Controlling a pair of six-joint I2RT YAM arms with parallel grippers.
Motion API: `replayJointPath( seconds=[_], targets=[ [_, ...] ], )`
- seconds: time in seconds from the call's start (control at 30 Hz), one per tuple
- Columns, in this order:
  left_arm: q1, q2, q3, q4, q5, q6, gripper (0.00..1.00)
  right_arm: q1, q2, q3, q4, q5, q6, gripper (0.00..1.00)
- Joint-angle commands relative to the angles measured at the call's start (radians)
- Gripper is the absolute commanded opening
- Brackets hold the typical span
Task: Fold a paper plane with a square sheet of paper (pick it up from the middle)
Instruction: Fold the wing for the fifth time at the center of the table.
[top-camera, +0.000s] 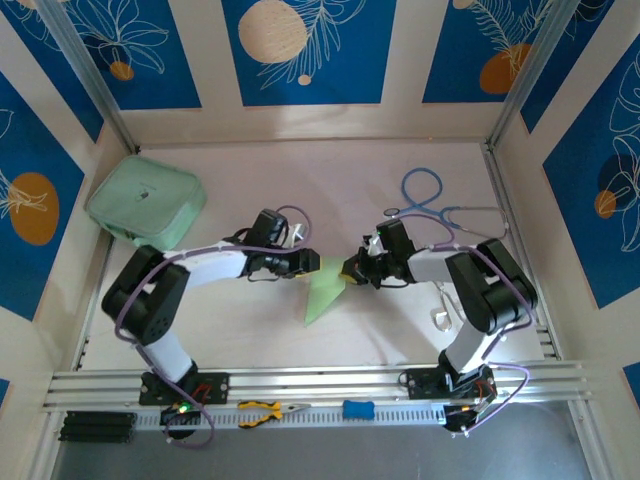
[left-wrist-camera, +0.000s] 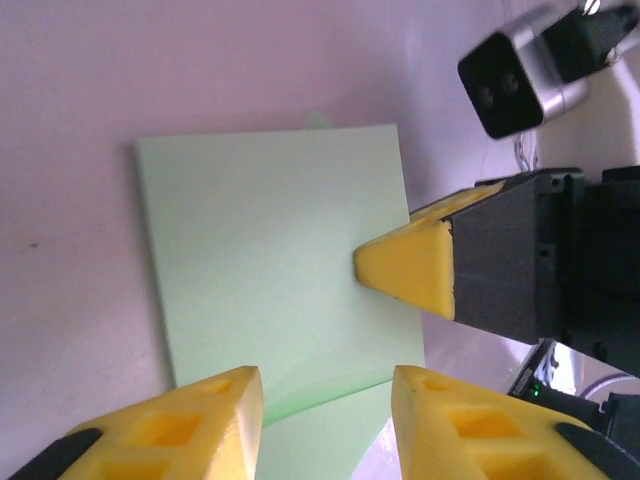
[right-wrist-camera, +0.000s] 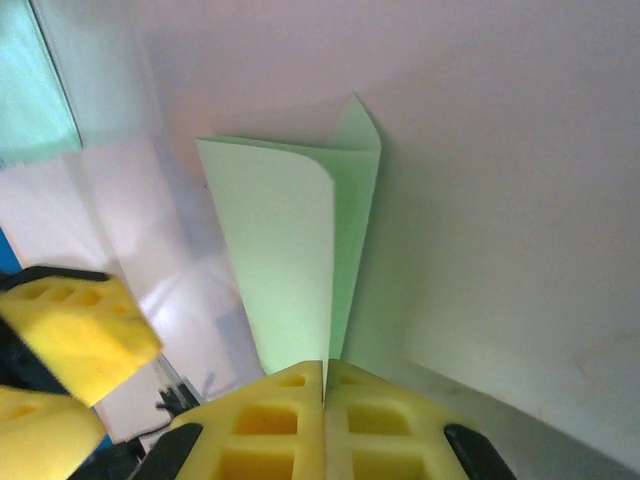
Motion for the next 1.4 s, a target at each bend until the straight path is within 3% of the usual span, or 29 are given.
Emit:
replayJointPath(
  seconds=[0.0, 0.33, 0.63, 0.83, 1.37],
  targets=[
    [-0.043, -0.075, -0.026, -0.103, -0.142, 0.131, 0.41, 0.007, -0.062, -0.046, -0.021, 0.078, 0.142, 0.01],
    [-0.333, -0.141, -0.017, -0.223, -0.448, 0.42, 0.44, 0.016, -0.124, -0.068, -0.028, 0.112, 0.249, 0.01],
    [-0.502, -0.044, 0.05, -0.304, -0.72, 0.508, 0.49, 0.018, -0.135, -0.063, -0.044, 0.116, 0.25, 0.01],
    [-0.531, 0.01, 0.075, -0.333, -0.825, 0.504, 0.48, 0.017, -0.138, -0.066, -0.045, 0.119, 0.253, 0.01],
    [-0.548, 0.031, 0.069, -0.305, -0.873, 0.511, 0.37, 0.017, -0.152, -0.07, -0.037, 0.115, 0.255, 0.01]
  ],
)
